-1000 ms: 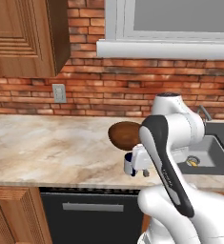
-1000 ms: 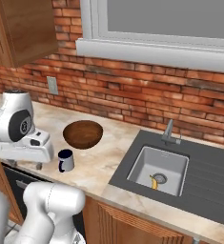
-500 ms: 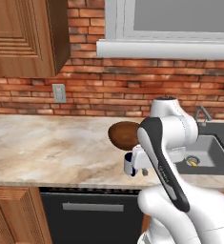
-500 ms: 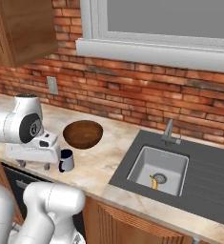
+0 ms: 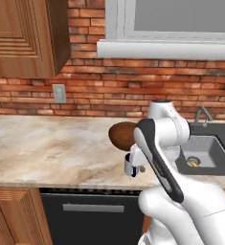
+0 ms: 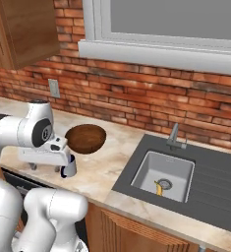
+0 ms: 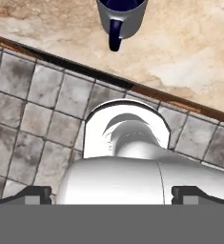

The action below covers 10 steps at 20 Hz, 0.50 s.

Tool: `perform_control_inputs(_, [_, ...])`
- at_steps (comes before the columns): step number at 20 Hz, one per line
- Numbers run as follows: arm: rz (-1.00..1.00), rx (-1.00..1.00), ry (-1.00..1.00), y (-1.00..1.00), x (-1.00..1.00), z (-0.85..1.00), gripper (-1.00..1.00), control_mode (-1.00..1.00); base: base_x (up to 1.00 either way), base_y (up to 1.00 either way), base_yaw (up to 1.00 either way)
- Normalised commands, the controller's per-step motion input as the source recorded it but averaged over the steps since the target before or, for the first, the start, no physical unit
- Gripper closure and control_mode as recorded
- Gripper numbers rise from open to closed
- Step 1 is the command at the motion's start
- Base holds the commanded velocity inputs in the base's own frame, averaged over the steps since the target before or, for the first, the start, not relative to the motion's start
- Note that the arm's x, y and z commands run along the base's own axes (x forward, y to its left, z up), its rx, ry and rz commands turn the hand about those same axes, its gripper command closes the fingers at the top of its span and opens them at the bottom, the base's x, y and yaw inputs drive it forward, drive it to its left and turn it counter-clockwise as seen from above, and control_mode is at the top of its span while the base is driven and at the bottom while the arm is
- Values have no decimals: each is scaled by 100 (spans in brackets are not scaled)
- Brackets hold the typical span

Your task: Clear the mugs and bowl far away from the sink.

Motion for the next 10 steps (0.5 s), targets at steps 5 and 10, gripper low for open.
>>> perform_control_inputs(5, [-2,0,0,0,45,-36,-100,-100,0,0,0])
perform_control_inputs(10, [-2,0,1,0,41,-42,-100,-100,0,0,0])
